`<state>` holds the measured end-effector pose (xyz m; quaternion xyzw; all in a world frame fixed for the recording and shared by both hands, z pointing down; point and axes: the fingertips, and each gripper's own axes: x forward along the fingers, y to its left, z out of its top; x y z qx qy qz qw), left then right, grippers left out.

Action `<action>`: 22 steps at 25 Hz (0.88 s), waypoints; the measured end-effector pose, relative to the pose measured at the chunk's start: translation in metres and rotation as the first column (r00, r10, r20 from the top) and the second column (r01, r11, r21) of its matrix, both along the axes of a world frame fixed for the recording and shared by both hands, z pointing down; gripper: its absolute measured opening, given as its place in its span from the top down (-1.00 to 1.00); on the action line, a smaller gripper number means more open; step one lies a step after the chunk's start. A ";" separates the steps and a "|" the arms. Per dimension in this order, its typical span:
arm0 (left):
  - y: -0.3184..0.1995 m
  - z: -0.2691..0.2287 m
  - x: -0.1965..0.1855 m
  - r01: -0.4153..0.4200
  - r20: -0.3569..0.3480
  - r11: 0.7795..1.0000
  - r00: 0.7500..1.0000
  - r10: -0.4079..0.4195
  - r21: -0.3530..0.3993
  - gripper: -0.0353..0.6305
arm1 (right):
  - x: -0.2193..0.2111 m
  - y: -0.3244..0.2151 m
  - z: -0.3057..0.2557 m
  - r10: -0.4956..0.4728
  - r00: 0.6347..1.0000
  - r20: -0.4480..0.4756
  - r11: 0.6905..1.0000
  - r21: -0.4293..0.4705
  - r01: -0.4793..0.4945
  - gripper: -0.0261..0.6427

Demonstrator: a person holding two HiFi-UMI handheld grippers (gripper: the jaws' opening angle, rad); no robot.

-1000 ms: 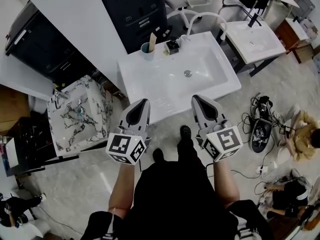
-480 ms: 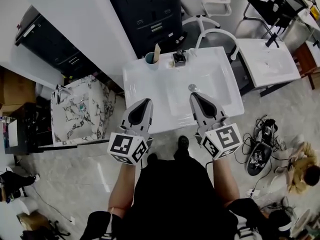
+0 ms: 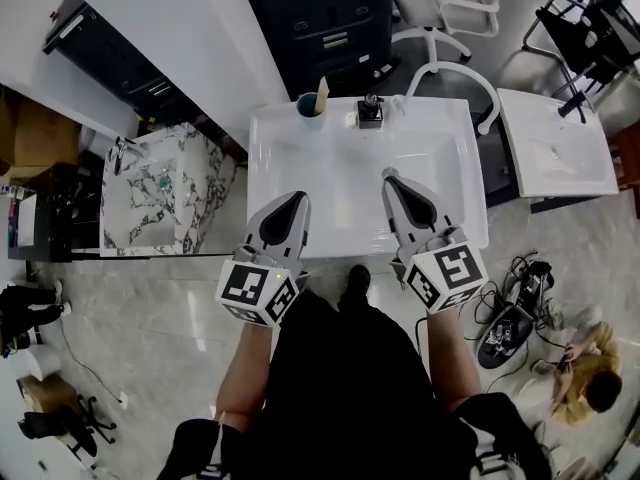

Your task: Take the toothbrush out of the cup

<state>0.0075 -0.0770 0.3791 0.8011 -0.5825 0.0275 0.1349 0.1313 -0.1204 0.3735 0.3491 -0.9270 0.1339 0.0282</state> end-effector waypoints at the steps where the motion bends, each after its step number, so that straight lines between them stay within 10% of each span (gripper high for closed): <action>1: 0.000 0.002 0.000 0.007 0.001 1.000 1.000 -0.007 -0.007 0.84 | -0.001 0.000 0.002 -0.008 1.000 0.000 1.000 -0.006 0.008 0.83; 22: -0.058 -0.009 -0.055 -0.007 -0.052 0.999 0.999 0.009 0.043 0.84 | -0.048 -0.049 -0.007 0.029 0.996 -0.087 1.000 0.005 -0.029 0.83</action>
